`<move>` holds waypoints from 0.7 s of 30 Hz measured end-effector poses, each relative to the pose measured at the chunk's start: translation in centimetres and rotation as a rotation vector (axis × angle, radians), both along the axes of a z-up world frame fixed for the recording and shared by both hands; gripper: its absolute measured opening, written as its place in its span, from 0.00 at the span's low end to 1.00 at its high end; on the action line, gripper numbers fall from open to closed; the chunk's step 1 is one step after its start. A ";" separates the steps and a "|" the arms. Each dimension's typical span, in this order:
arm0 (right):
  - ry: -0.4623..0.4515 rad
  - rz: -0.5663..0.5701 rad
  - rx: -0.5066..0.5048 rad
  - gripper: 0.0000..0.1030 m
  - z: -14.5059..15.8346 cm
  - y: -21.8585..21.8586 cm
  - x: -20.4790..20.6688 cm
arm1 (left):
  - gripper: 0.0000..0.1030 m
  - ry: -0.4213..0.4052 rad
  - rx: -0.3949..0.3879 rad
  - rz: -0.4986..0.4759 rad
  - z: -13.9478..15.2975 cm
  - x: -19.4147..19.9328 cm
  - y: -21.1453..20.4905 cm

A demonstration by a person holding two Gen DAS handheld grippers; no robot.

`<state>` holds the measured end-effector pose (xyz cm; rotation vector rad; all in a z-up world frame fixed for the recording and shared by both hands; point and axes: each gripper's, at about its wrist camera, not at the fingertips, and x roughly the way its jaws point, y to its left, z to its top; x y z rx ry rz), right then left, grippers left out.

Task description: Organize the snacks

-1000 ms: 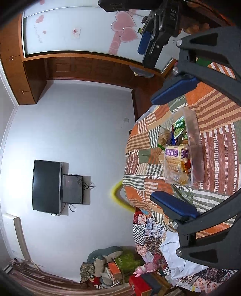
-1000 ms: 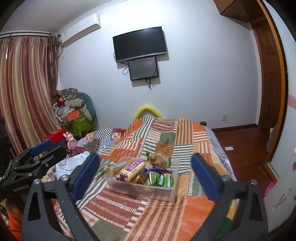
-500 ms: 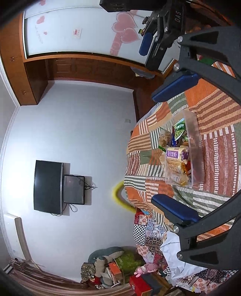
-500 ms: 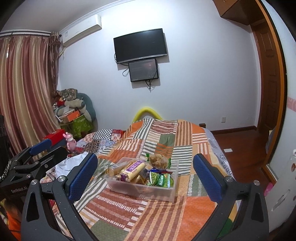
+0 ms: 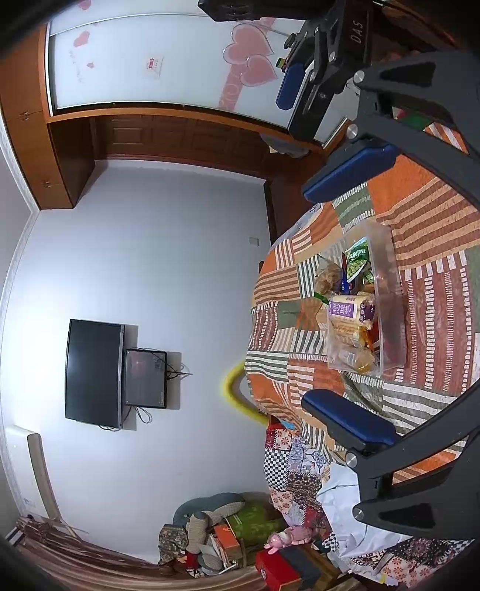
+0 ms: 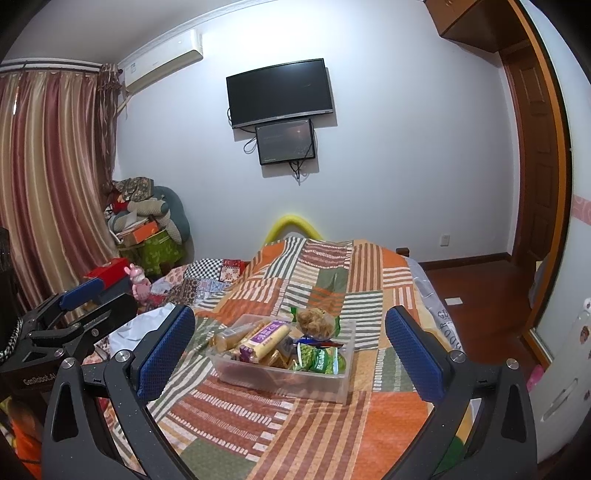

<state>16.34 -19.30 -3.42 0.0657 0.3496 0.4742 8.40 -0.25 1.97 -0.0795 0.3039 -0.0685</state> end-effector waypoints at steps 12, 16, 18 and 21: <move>-0.002 -0.007 -0.002 1.00 0.1 -0.1 0.0 | 1.00 0.008 -0.006 0.003 -0.1 0.0 0.4; -0.004 -0.009 0.002 1.00 0.0 -0.2 0.0 | 1.00 0.012 -0.007 0.005 -0.1 0.0 0.5; -0.002 -0.008 0.004 1.00 0.0 -0.2 -0.1 | 1.00 0.016 -0.011 0.004 -0.1 0.1 0.6; -0.001 -0.010 0.004 1.00 0.1 -0.3 -0.1 | 0.99 0.020 -0.018 0.000 -0.2 0.1 0.8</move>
